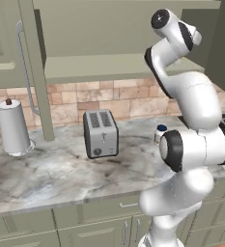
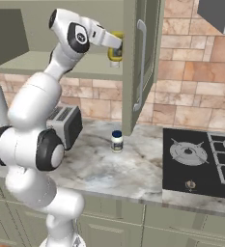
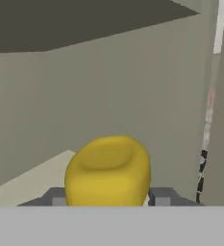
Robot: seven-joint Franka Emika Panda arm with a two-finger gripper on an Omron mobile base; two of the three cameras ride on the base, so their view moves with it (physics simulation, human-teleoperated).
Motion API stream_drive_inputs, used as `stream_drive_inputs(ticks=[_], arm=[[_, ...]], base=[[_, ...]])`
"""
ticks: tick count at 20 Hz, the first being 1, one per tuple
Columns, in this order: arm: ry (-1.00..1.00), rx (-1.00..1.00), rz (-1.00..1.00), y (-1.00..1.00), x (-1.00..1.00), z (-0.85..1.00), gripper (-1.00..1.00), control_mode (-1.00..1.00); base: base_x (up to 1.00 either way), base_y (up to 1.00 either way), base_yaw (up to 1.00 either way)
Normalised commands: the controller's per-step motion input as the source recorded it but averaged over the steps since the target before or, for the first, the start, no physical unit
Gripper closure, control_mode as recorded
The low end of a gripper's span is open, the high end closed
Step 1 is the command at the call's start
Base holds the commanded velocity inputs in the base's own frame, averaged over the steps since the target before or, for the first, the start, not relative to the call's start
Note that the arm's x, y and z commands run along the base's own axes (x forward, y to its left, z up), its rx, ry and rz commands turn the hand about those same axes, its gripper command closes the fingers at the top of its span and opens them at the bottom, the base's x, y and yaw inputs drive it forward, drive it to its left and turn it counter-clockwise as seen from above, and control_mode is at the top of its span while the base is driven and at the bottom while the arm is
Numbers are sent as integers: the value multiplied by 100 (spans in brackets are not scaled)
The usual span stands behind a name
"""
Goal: Take 2 condiments from the cabinet and move them on the counter near the stove.Make sure the condiments are lined up with each other, next to each other.
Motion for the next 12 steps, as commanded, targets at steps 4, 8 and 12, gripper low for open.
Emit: stream_drive_inputs(ticks=[4, 8, 12], arm=[[-13, -2, 0, 22, -100, 22, 100, -100], [-1, -12, -2, 12, -100, 40, 100, -100], [2, -17, -4, 10, -100, -5, 100, -100]], base=[[0, 0, 0], [0, 0, 0], [0, 0, 0]])
